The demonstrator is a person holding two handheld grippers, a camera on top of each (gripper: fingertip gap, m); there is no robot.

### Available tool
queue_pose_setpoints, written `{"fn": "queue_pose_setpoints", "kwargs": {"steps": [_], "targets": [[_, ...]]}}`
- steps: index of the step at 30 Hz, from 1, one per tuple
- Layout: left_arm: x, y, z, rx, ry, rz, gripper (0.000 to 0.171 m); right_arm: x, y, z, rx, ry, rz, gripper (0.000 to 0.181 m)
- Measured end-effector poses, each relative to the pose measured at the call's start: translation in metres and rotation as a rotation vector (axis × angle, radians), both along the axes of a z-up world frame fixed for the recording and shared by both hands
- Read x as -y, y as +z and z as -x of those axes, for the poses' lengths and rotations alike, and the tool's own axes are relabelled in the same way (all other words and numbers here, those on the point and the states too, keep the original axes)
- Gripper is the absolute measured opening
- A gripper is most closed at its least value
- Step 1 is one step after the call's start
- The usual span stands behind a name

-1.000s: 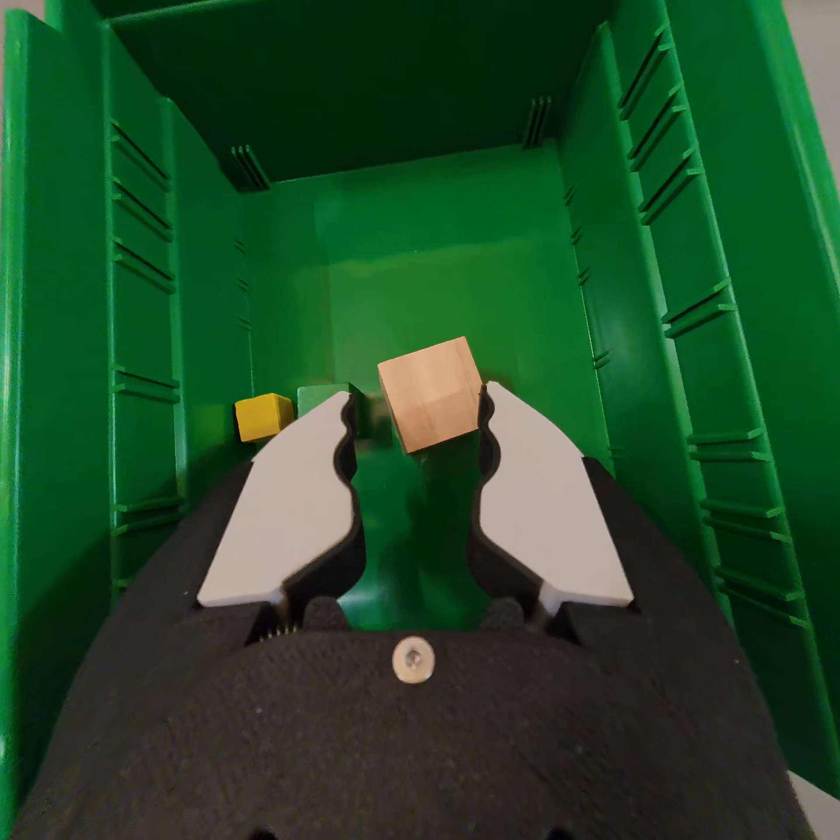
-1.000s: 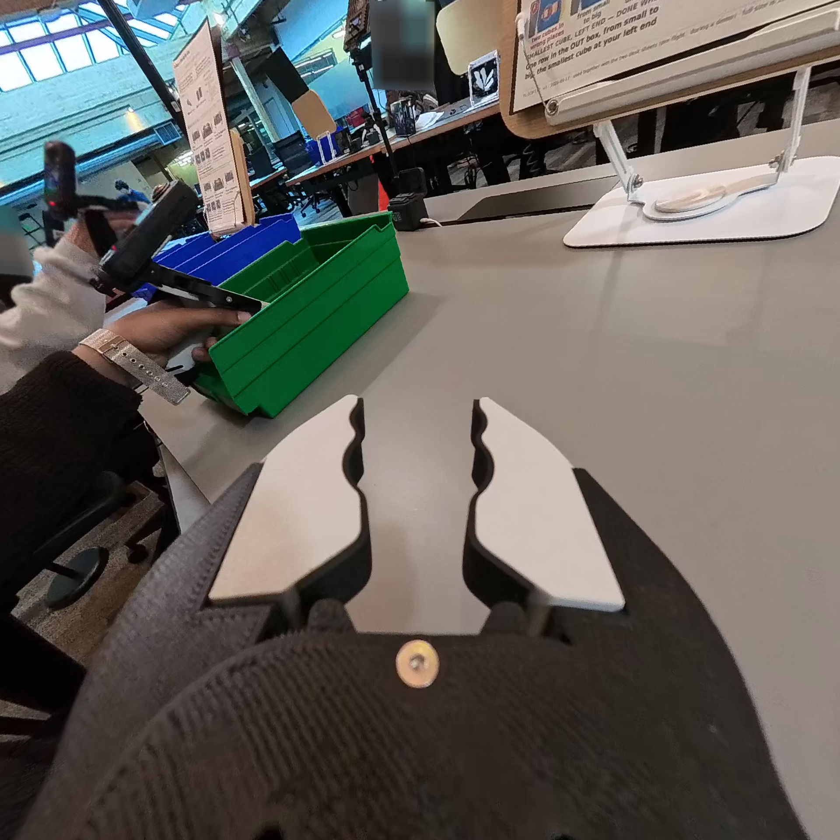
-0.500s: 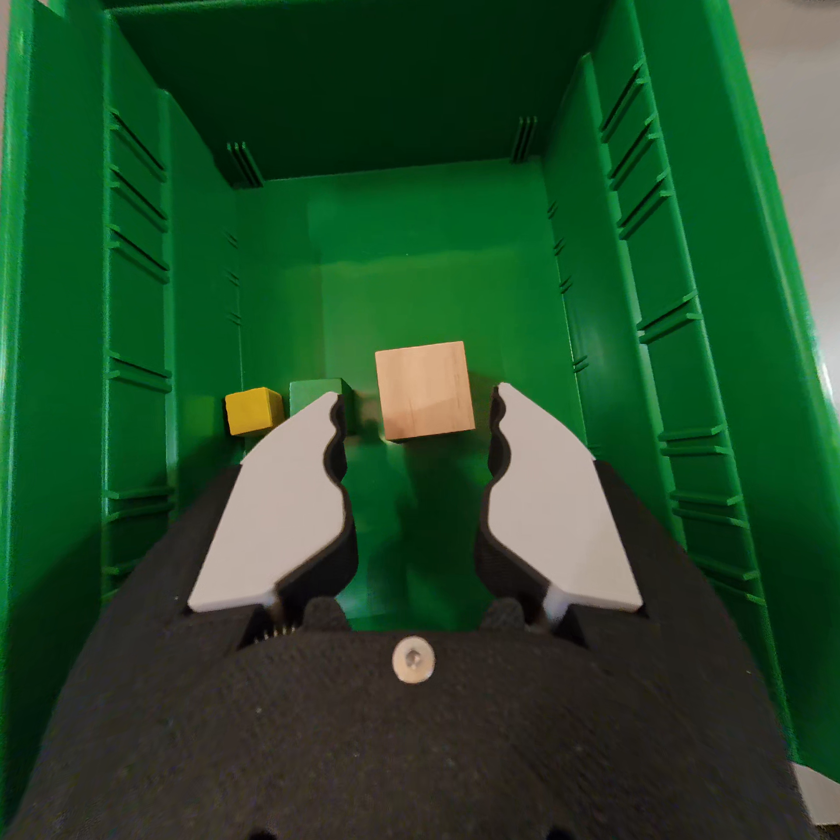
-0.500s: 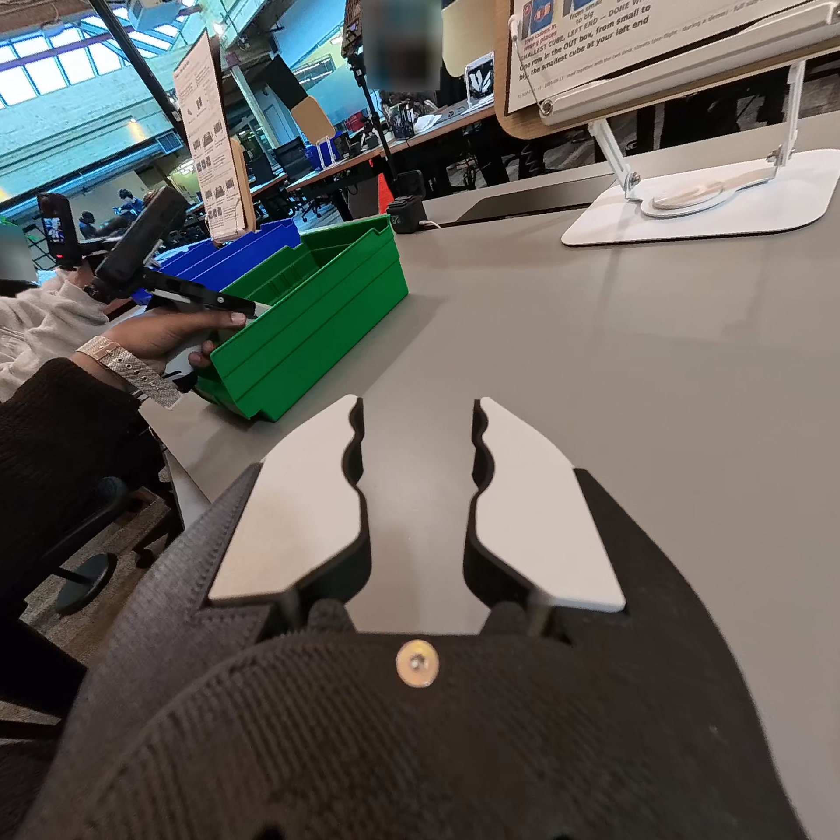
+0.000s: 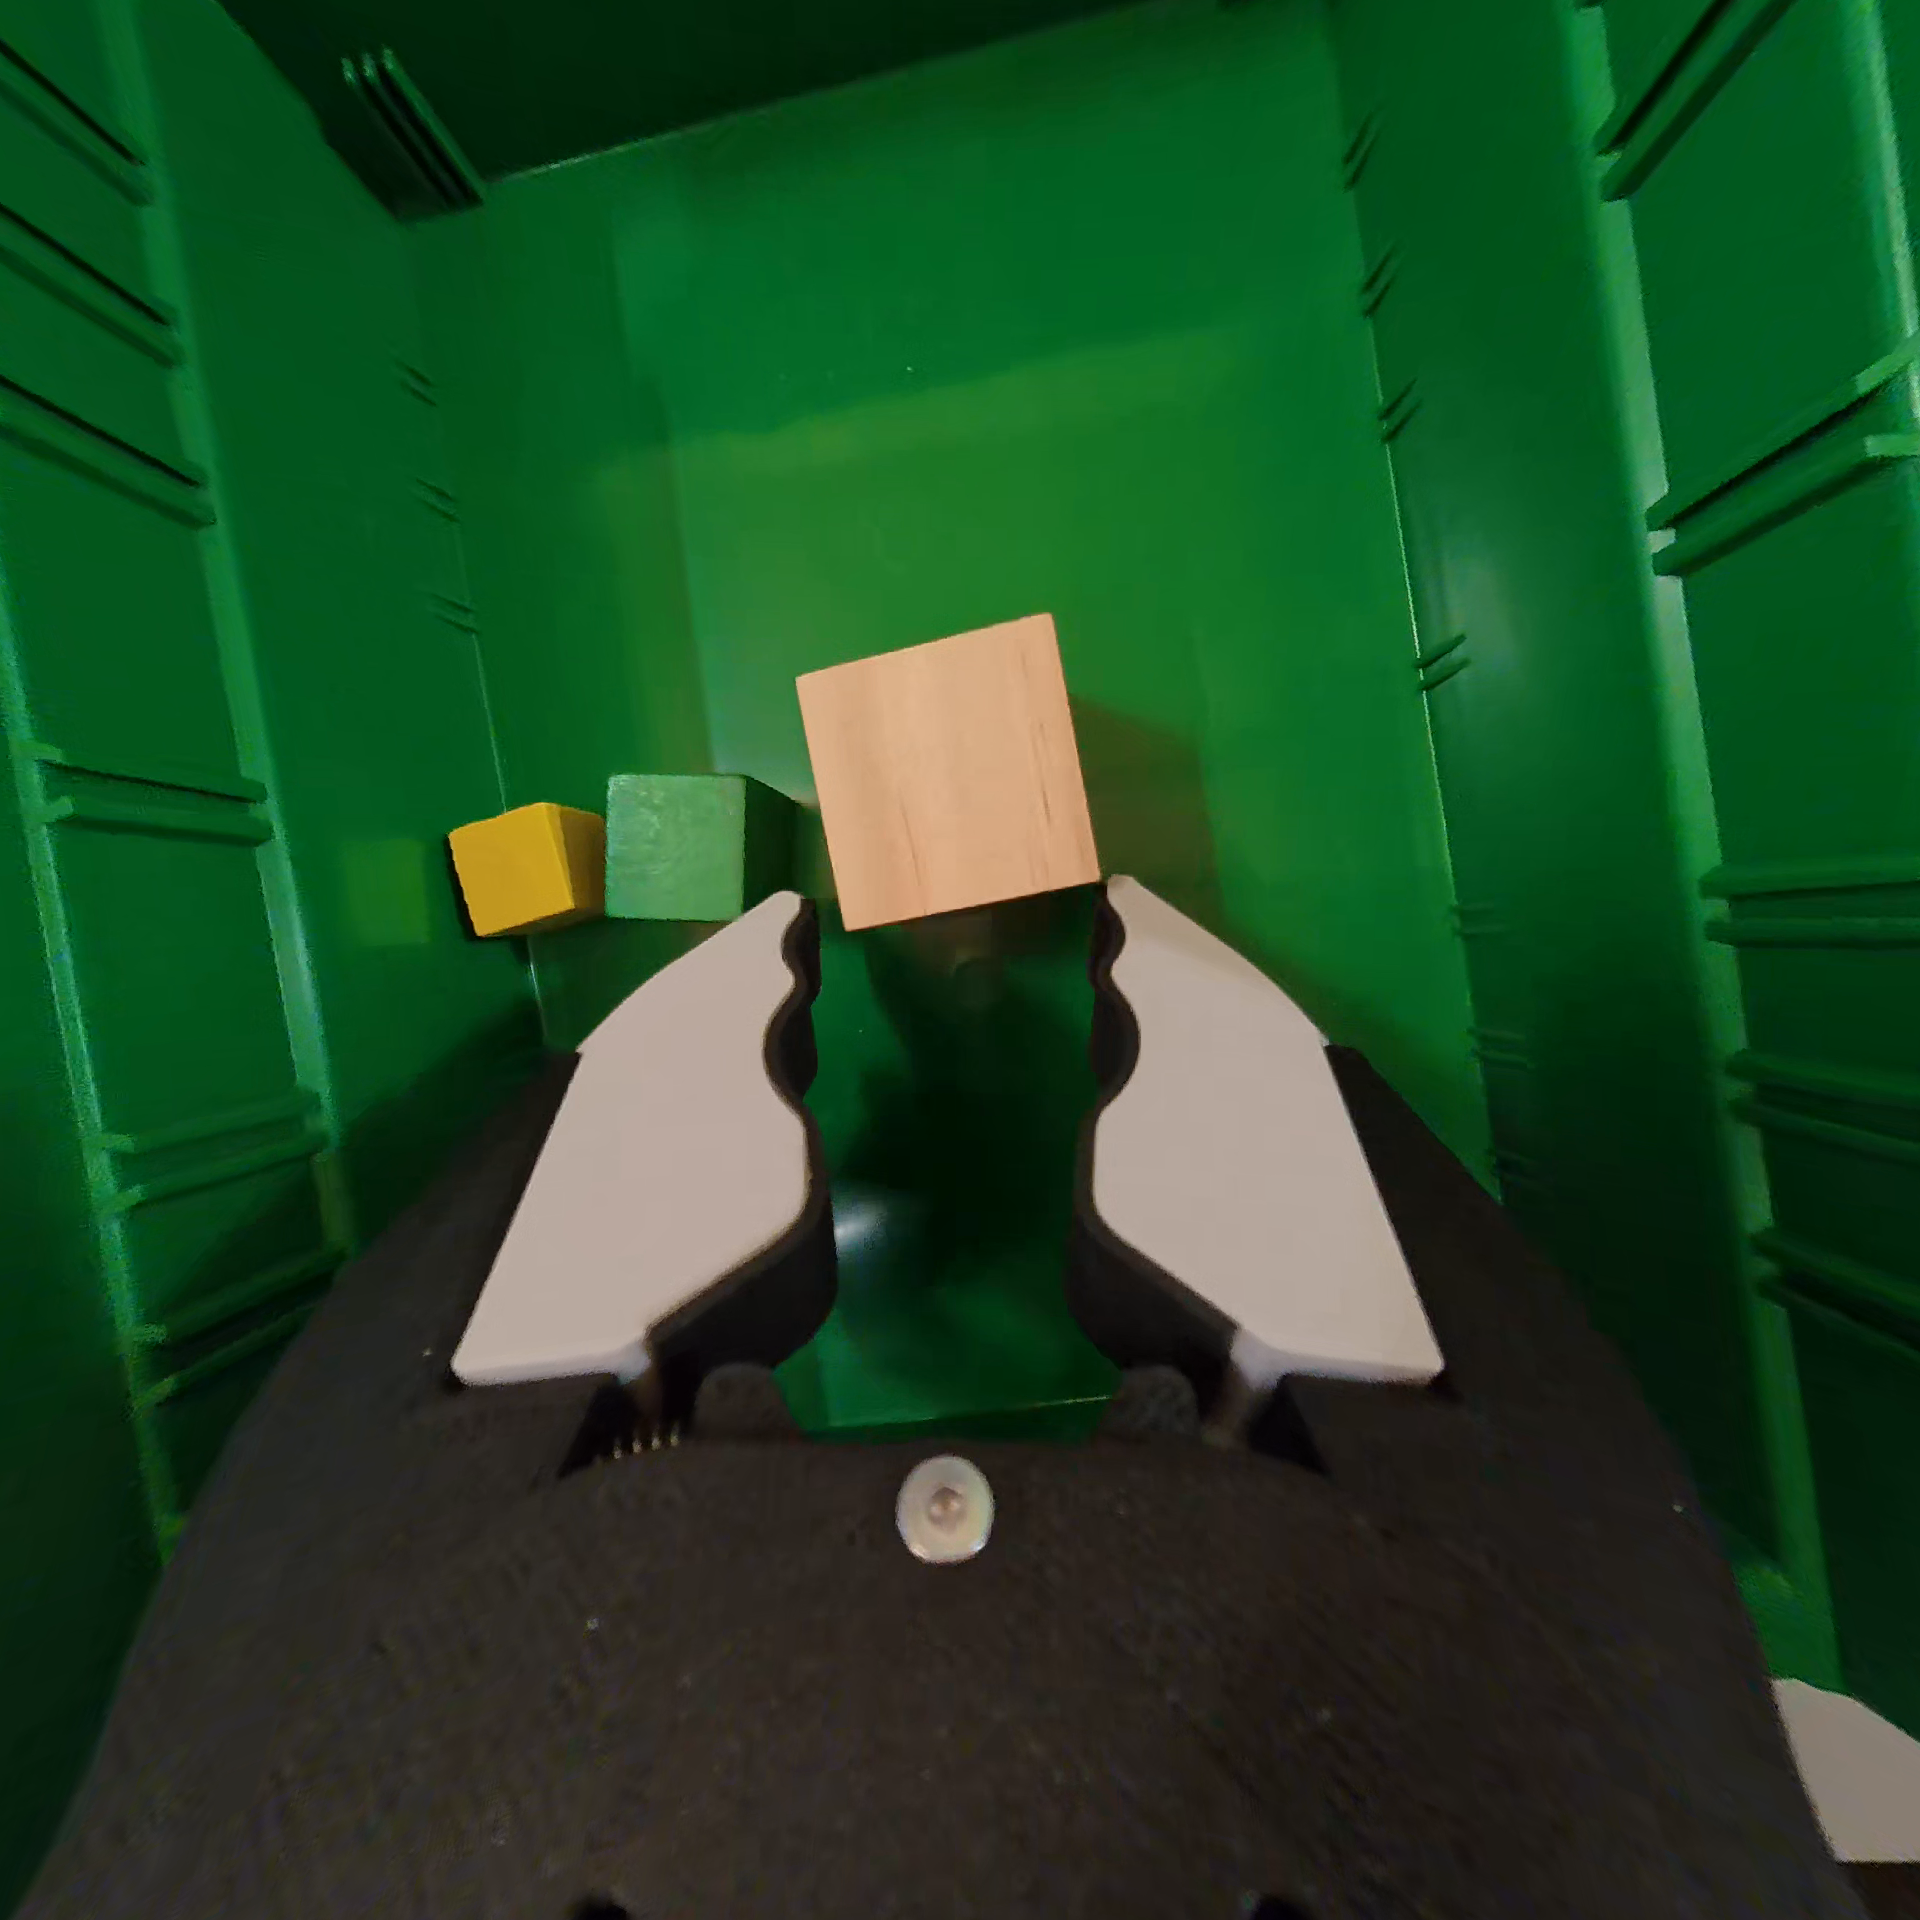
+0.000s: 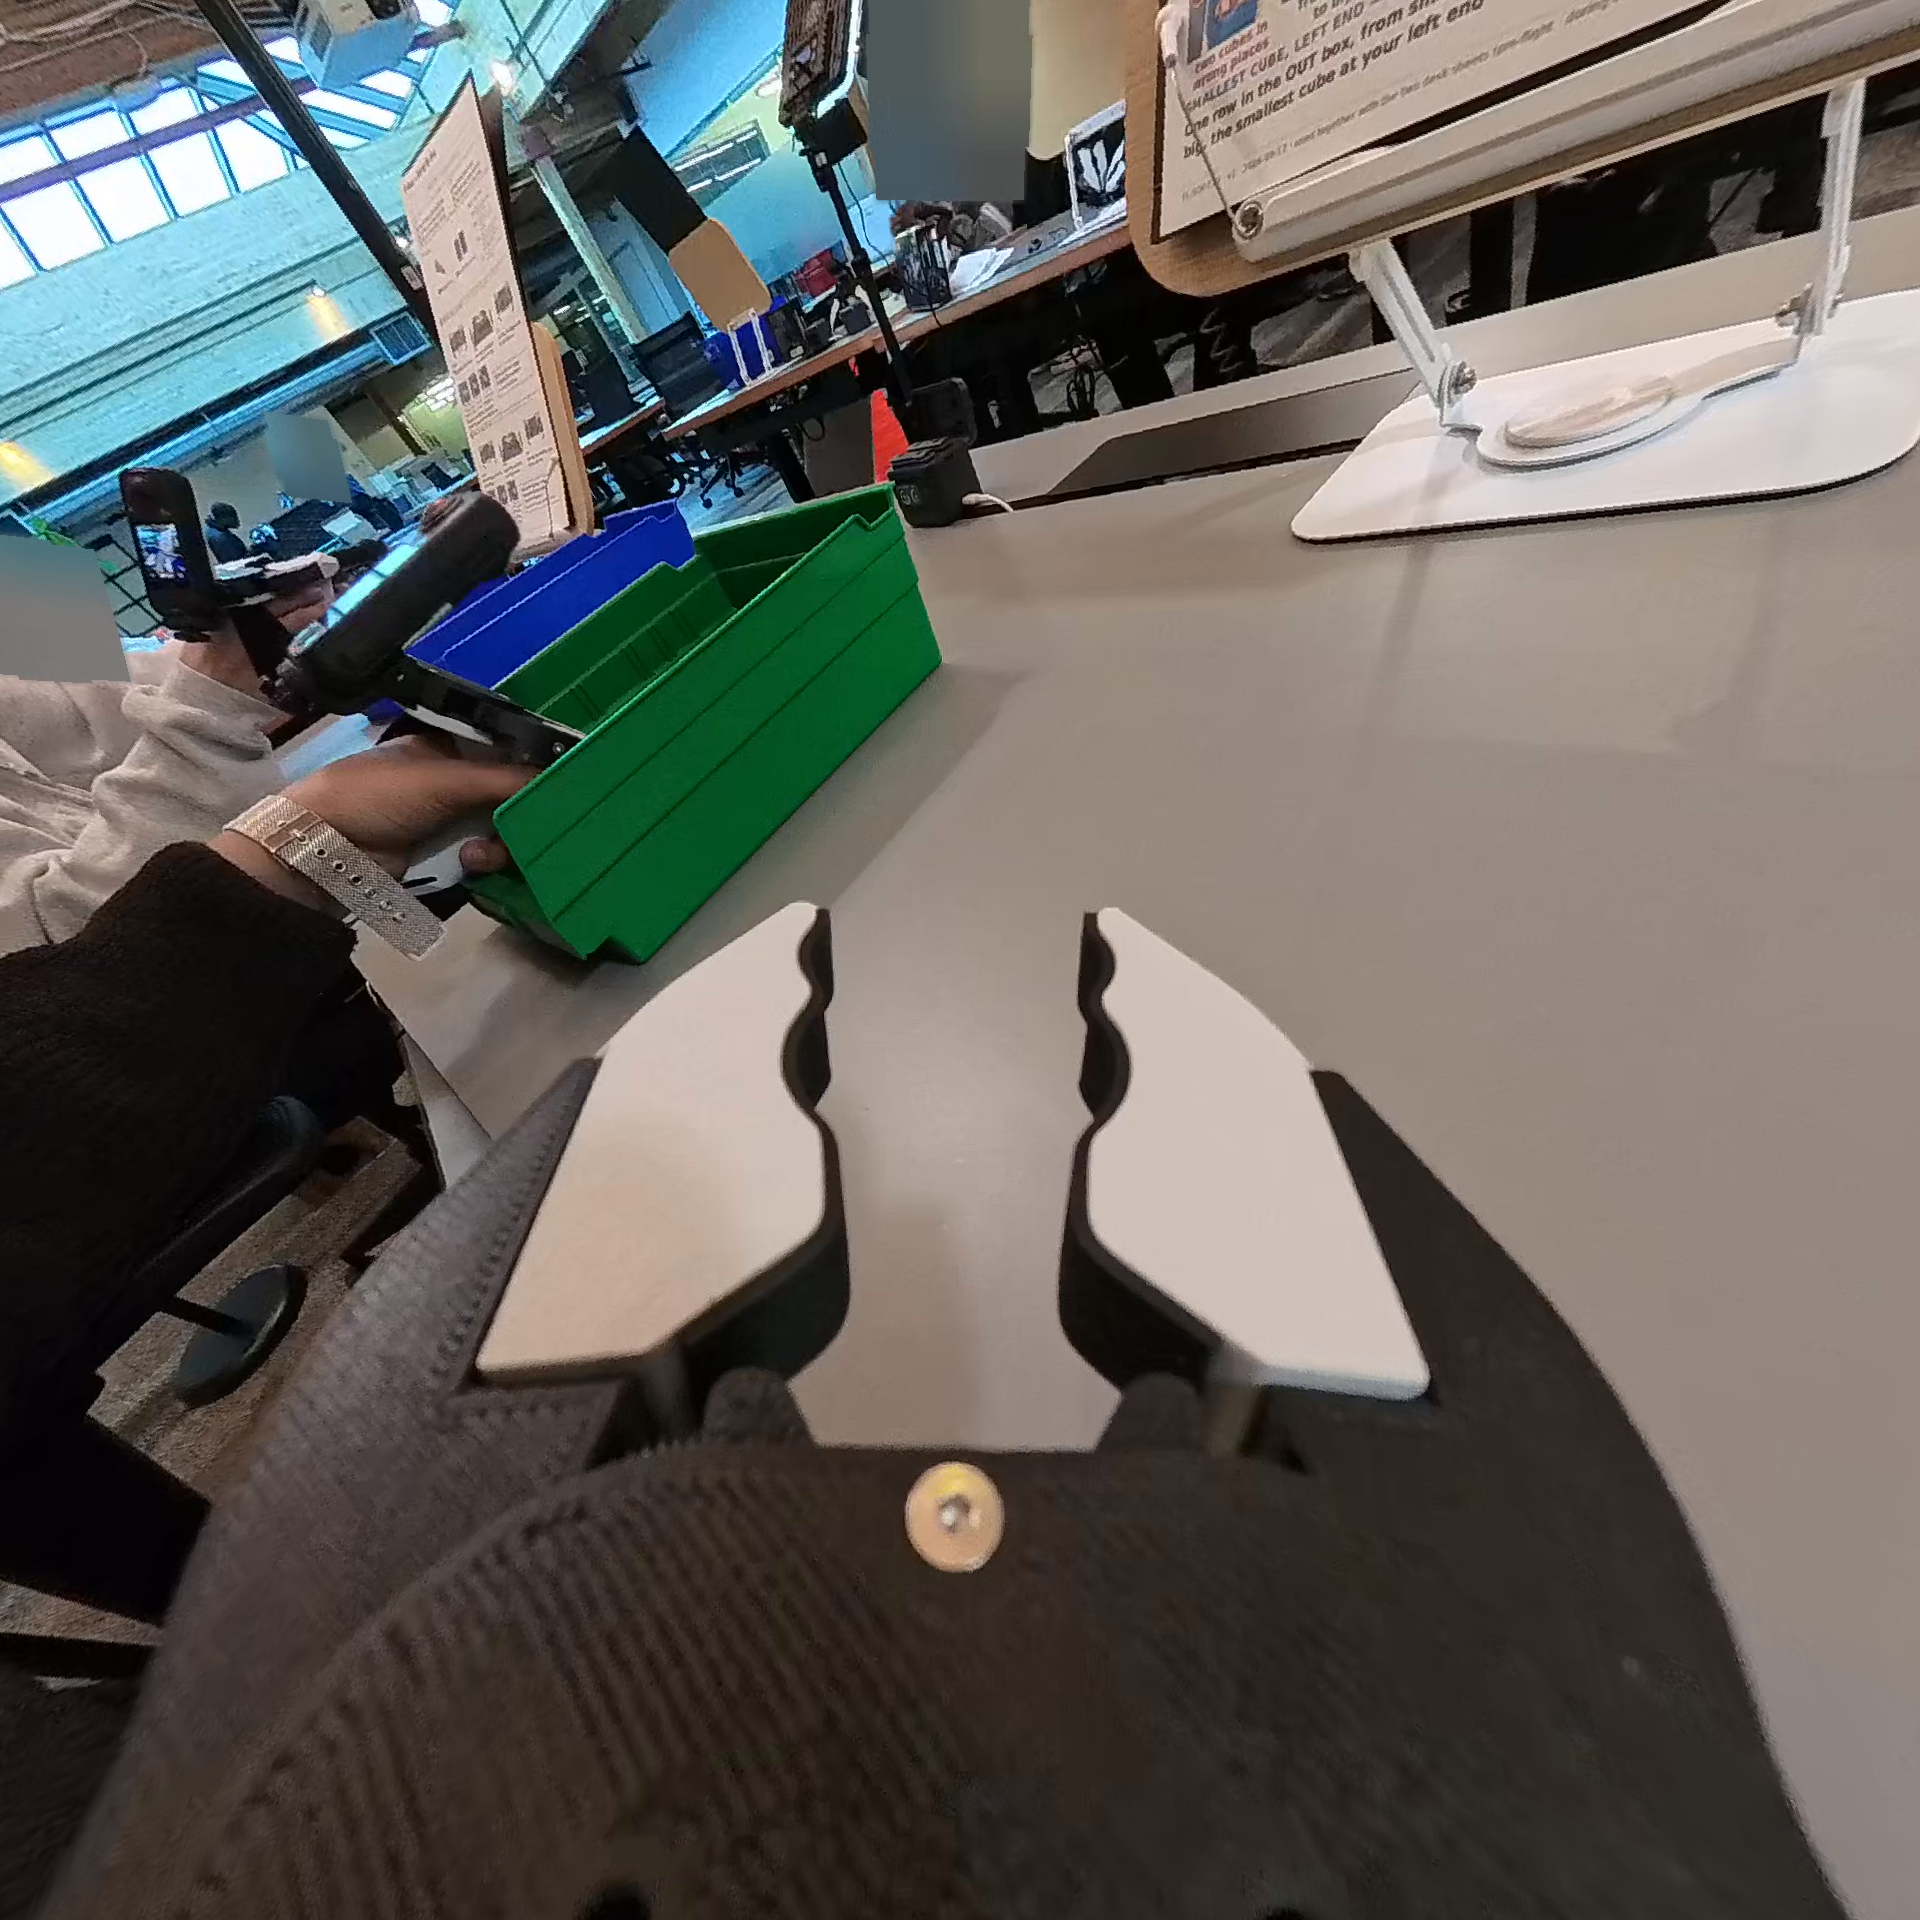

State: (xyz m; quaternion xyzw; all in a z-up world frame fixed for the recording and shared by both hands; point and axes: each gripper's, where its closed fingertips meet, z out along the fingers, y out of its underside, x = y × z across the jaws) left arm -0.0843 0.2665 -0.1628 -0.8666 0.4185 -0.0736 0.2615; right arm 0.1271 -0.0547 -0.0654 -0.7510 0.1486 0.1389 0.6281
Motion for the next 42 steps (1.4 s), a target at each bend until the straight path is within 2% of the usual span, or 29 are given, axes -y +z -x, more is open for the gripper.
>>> {"fn": "queue_pose_setpoints", "kwargs": {"steps": [3,10,14,22,29,33,38,42], "targets": [[0.0,0.002,-0.001,0.015,0.002,0.002,0.057,0.0,0.0,0.0,-0.004,0.0,0.0,0.046],[0.0,0.012,-0.01,0.036,-0.008,-0.027,0.056,0.0,0.001,-0.001,0.0,-0.007,-0.004,0.045],[0.0,0.008,-0.011,0.0,-0.013,-0.019,0.057,0.0,0.0,-0.001,-0.002,-0.005,-0.002,0.045],[0.001,0.003,-0.006,0.004,-0.002,0.022,0.048,0.0,0.0,0.002,0.012,0.001,0.001,0.045],[-0.002,0.013,-0.007,0.086,0.008,0.017,0.047,0.0,0.001,0.004,0.03,0.004,0.002,0.044],[-0.009,0.036,-0.008,0.18,0.031,-0.041,0.045,0.0,0.001,0.005,0.035,0.004,0.002,0.044],[-0.012,0.094,-0.012,0.341,0.016,-0.181,0.045,0.0,0.001,0.006,0.041,0.007,0.003,0.044],[0.016,0.147,-0.032,0.52,-0.076,-0.219,0.045,-0.001,0.001,0.008,0.044,0.018,-0.002,0.043]]}}
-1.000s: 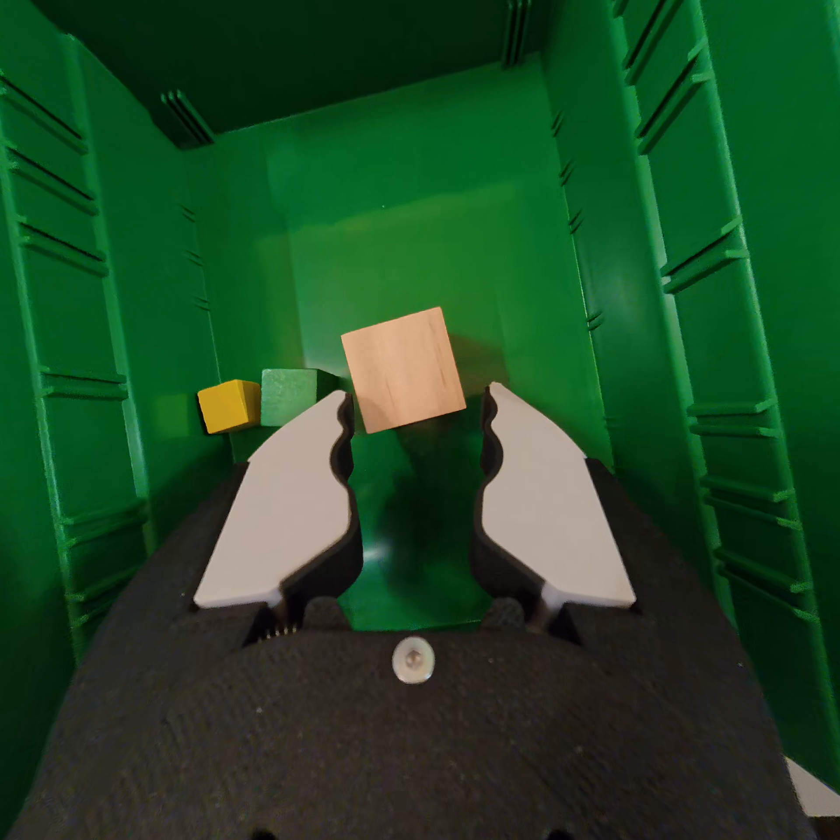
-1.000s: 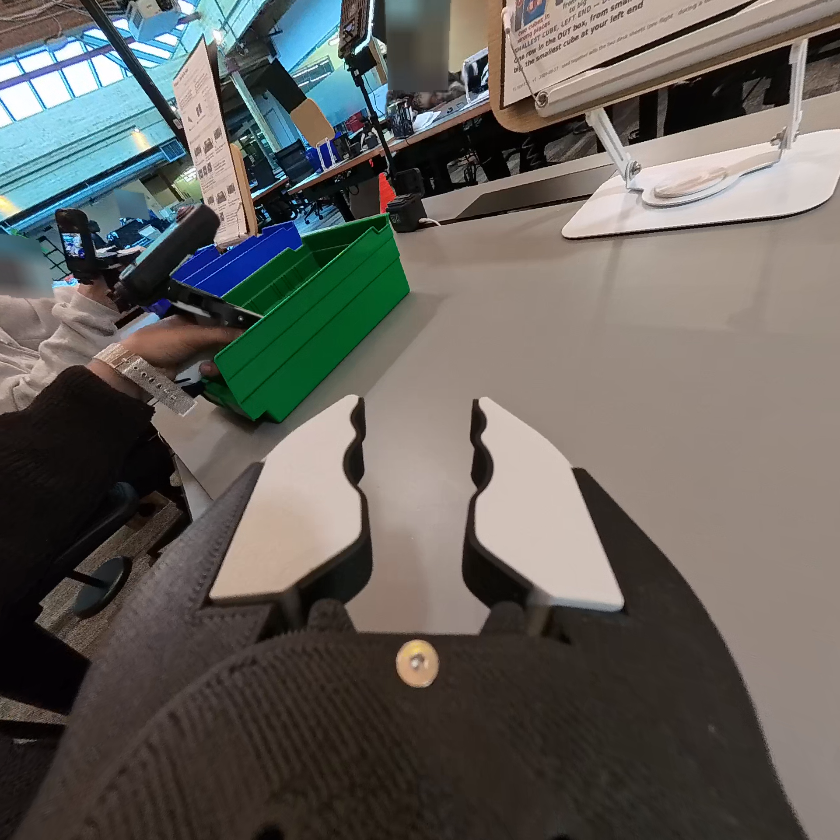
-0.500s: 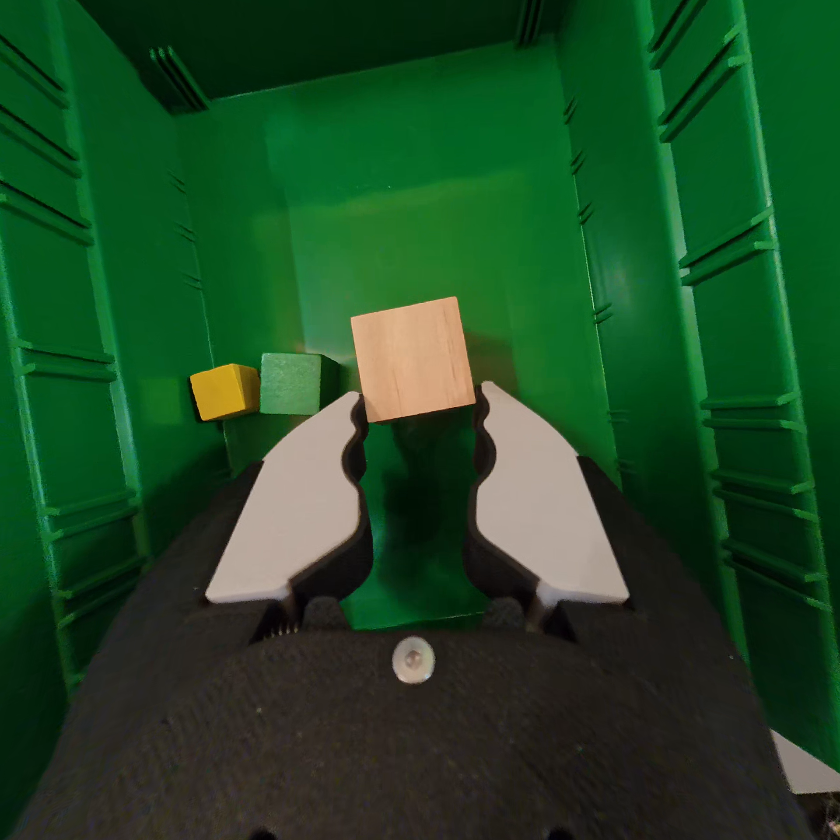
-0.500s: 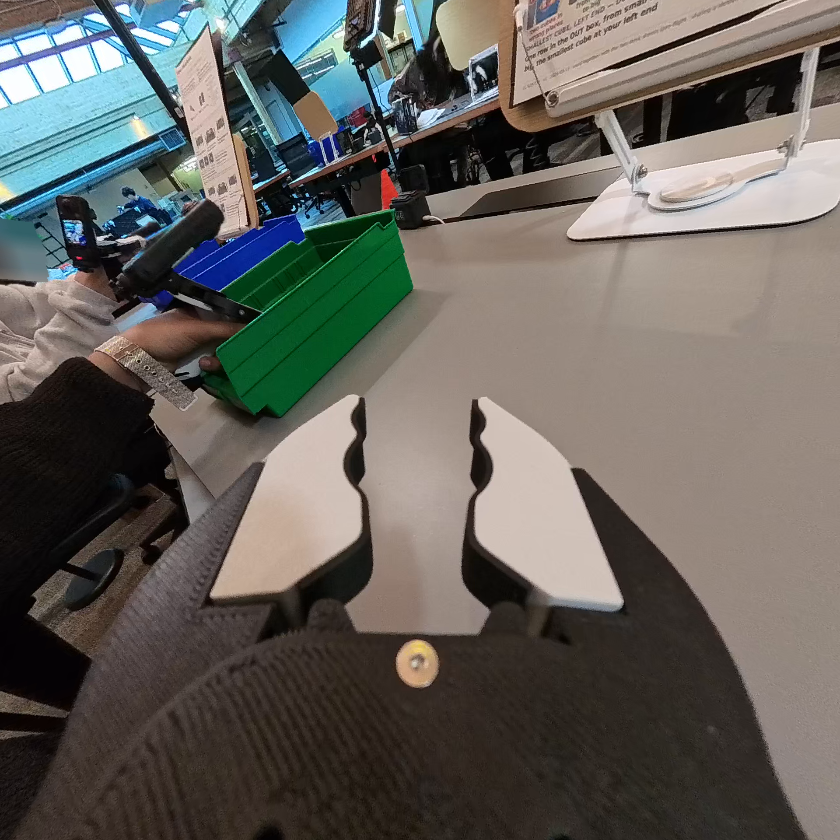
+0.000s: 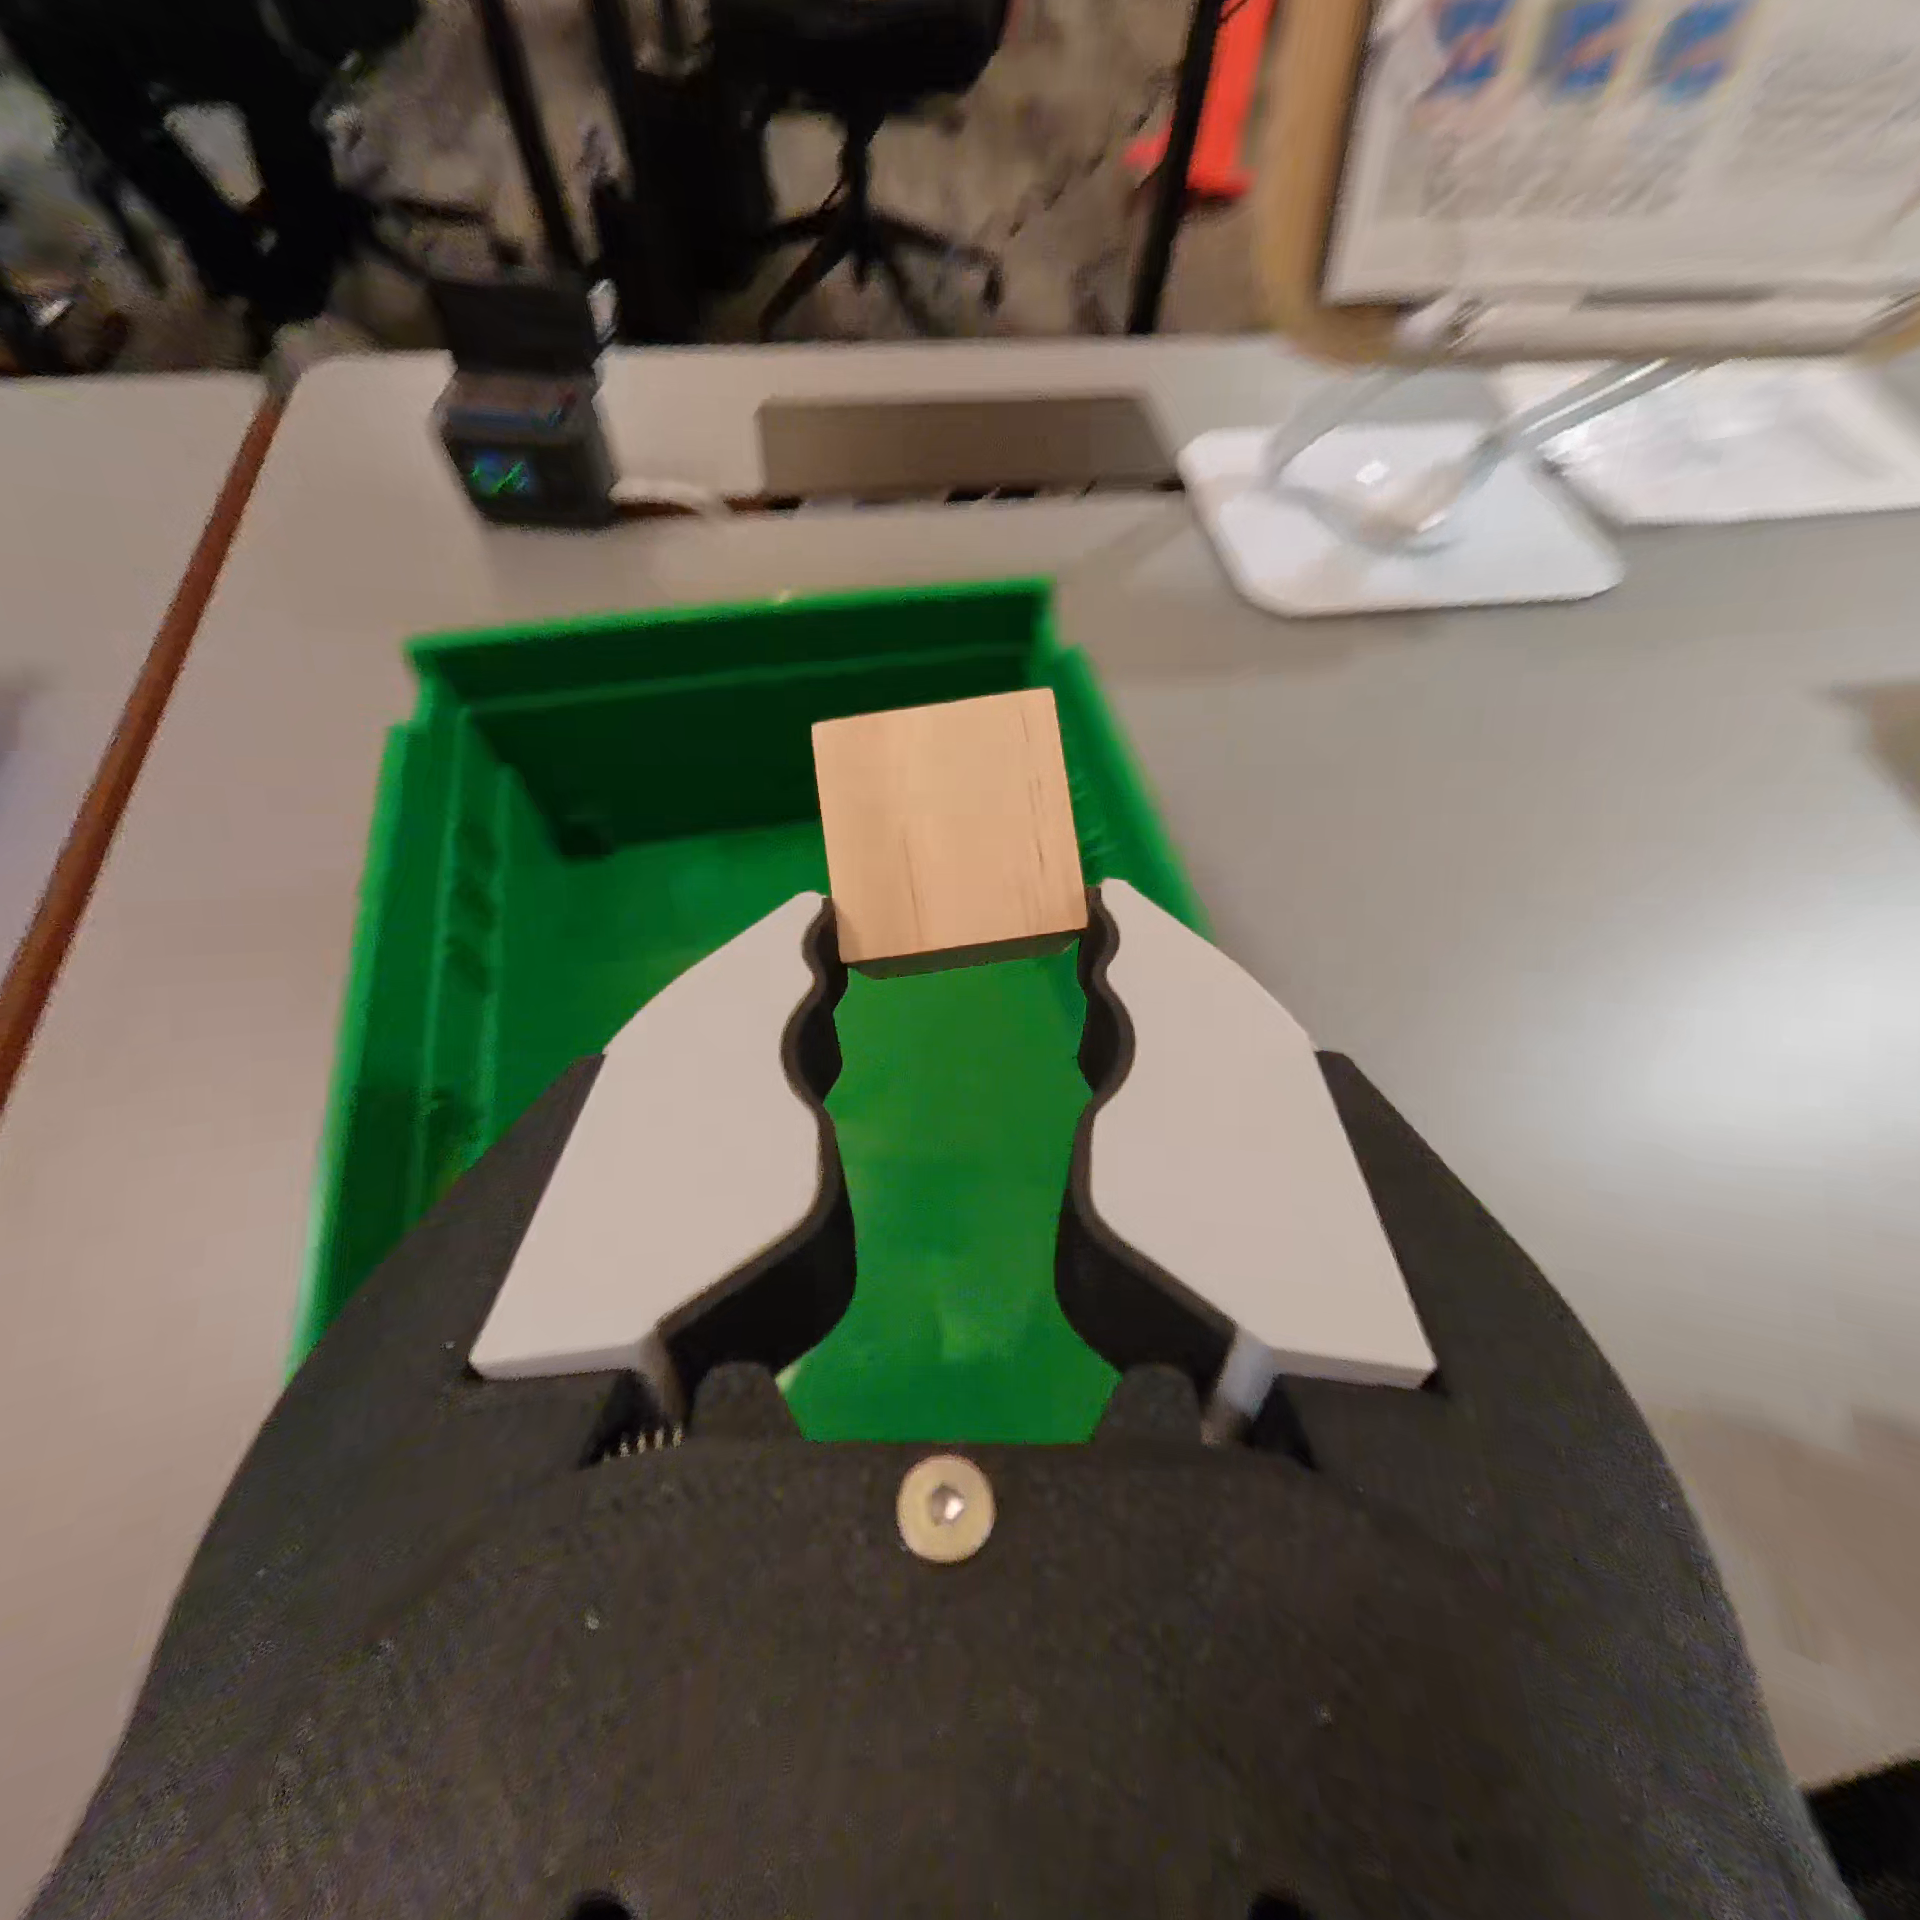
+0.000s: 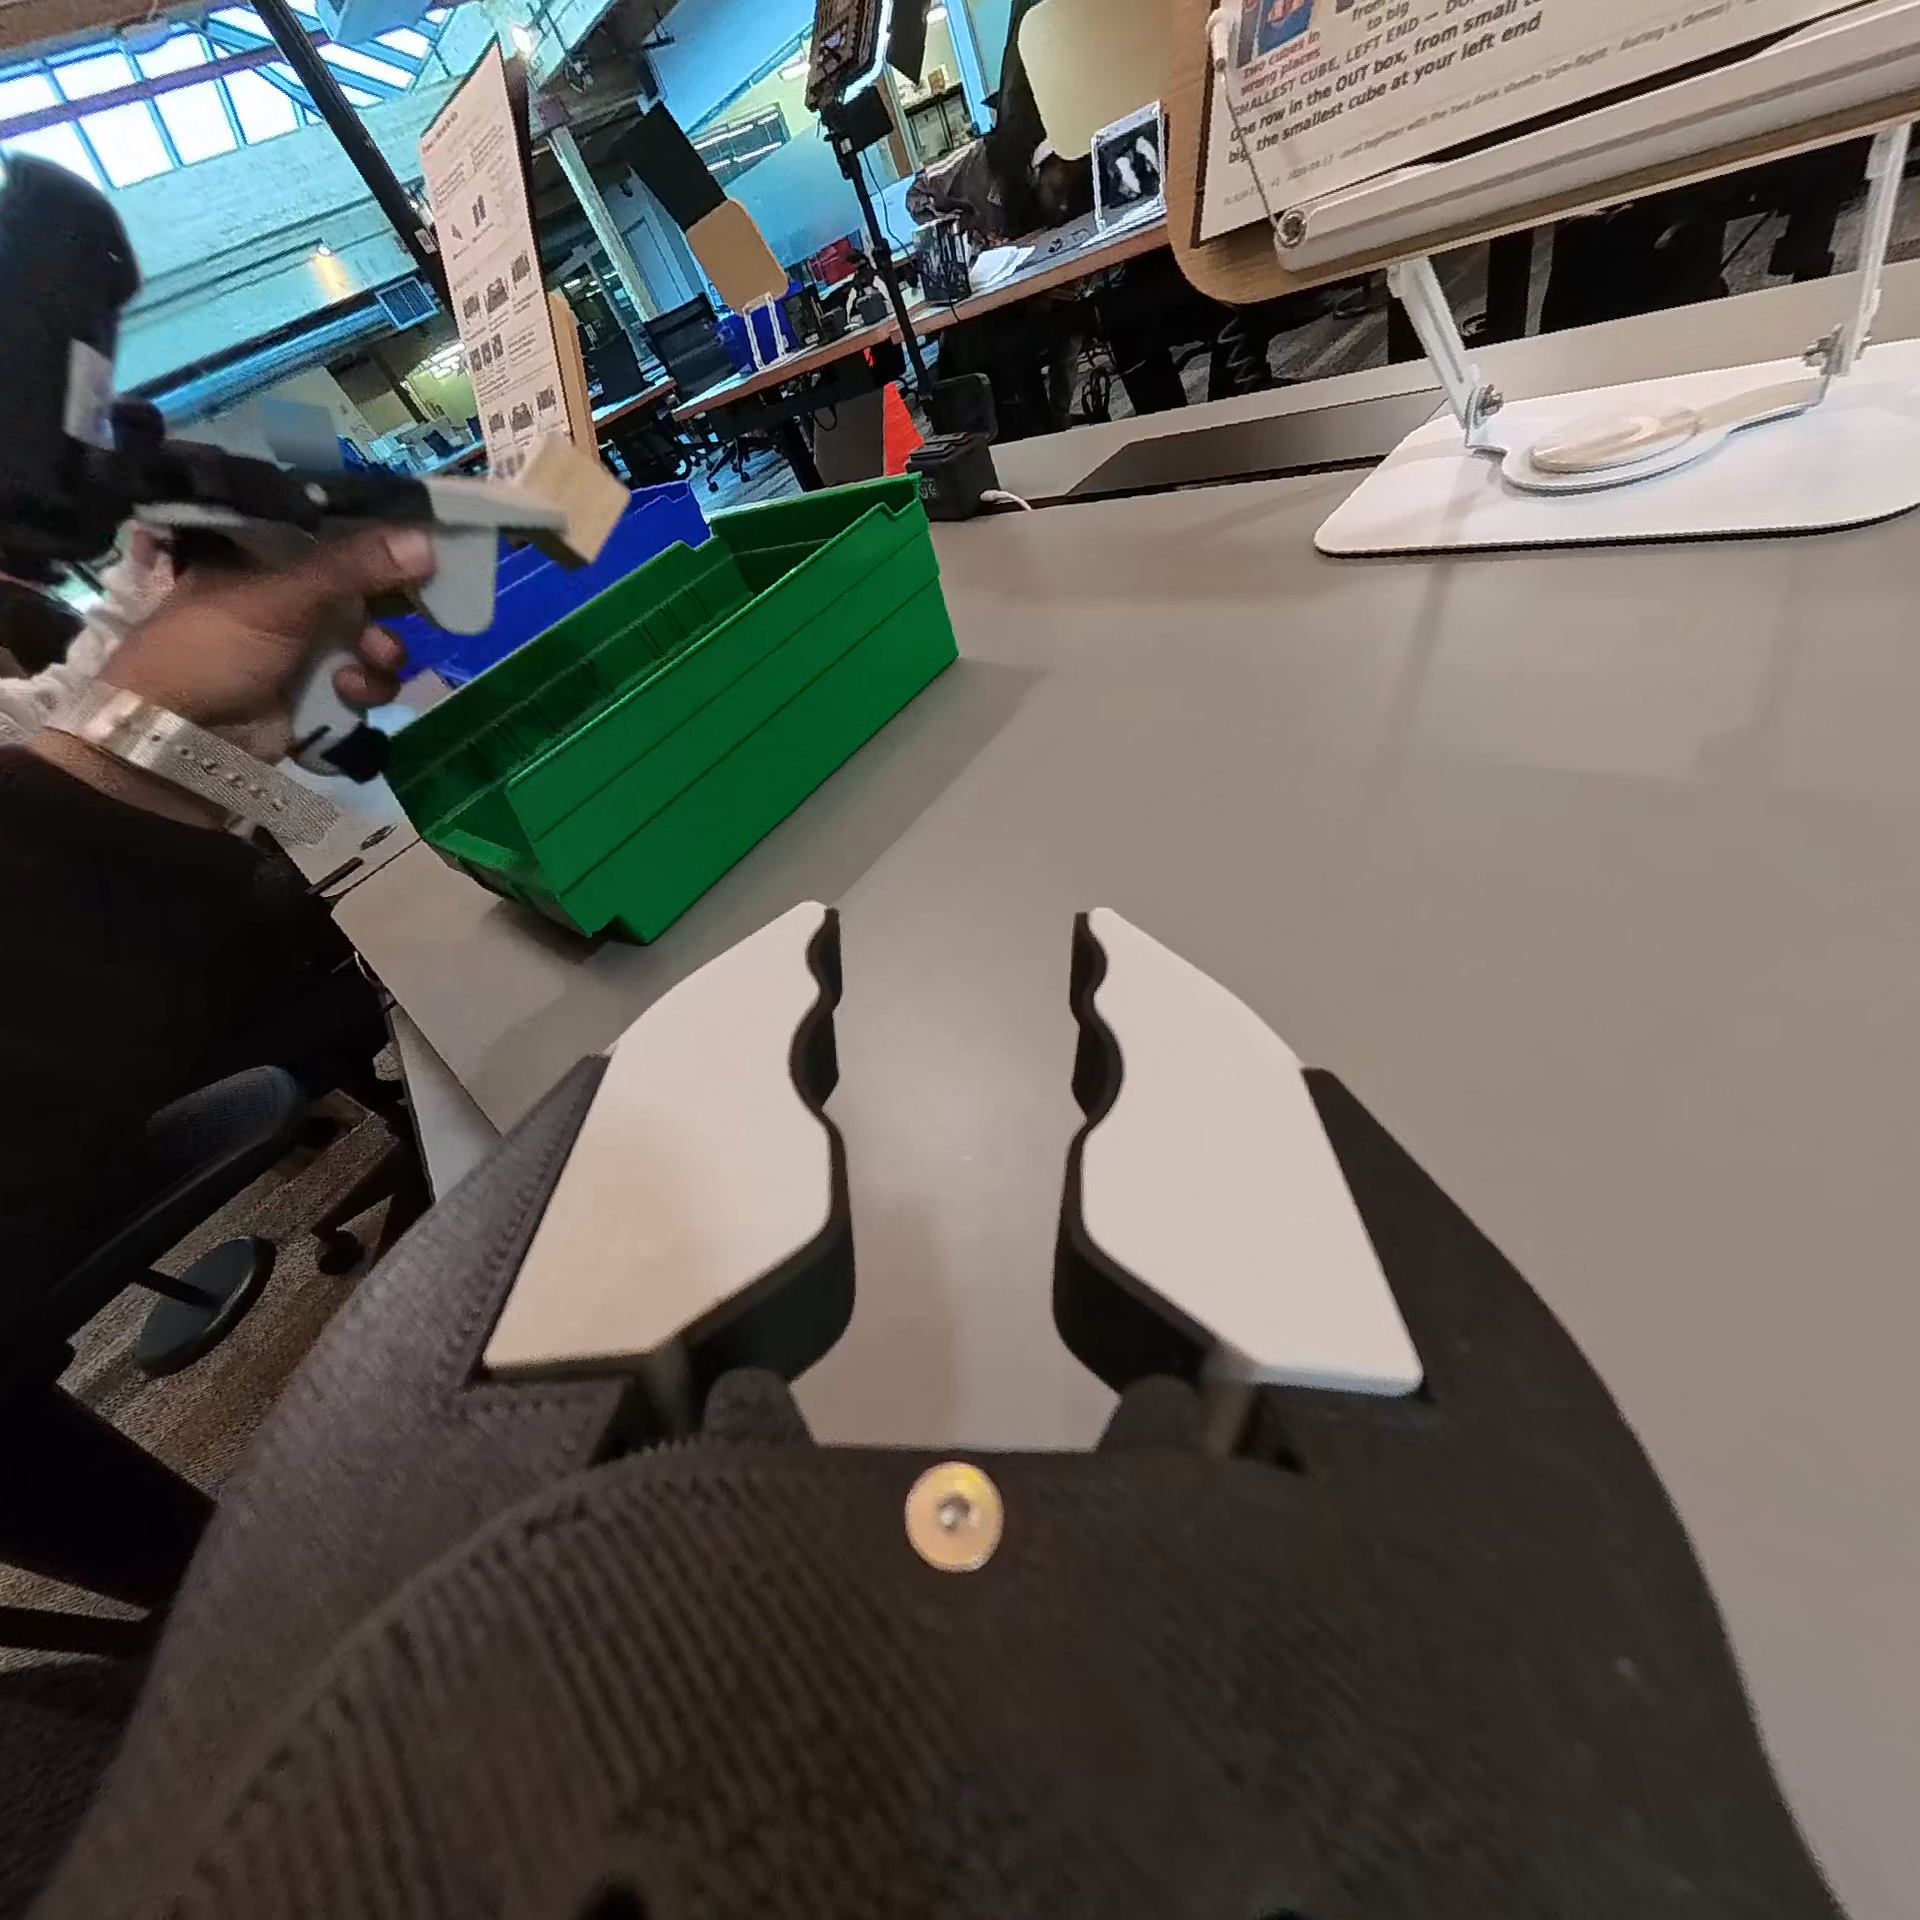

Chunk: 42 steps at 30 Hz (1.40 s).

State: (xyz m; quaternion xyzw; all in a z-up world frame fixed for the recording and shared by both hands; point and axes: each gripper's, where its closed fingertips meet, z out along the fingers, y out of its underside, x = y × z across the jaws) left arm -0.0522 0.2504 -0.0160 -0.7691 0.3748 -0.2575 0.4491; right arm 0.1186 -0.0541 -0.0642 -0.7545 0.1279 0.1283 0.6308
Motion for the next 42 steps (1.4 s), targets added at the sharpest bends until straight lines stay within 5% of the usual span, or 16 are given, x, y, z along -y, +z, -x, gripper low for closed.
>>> {"fn": "queue_pose_setpoints", "kwargs": {"steps": [4,9,14,19,22,42], "targets": [[0.072,0.048,-0.045,0.197,-0.269,0.022,0.045,0.0,0.003,0.003,0.008,0.016,-0.014,0.043],[0.192,0.077,-0.097,0.495,-0.671,0.131,0.045,0.002,0.021,0.016,-0.052,0.112,-0.128,0.047],[0.276,0.045,-0.123,0.674,-0.86,0.362,0.045,0.024,0.062,0.007,-0.233,0.189,-0.405,0.06],[0.285,0.028,-0.122,0.791,-0.958,0.606,0.045,0.028,0.06,-0.013,-0.472,0.205,-0.455,0.07],[0.283,0.024,-0.121,0.805,-0.982,0.613,0.045,0.023,0.055,-0.007,-0.551,0.255,-0.429,0.076],[0.317,-0.002,-0.127,0.721,-1.072,0.683,0.045,0.013,0.046,0.028,-0.565,0.401,-0.351,0.068]]}}
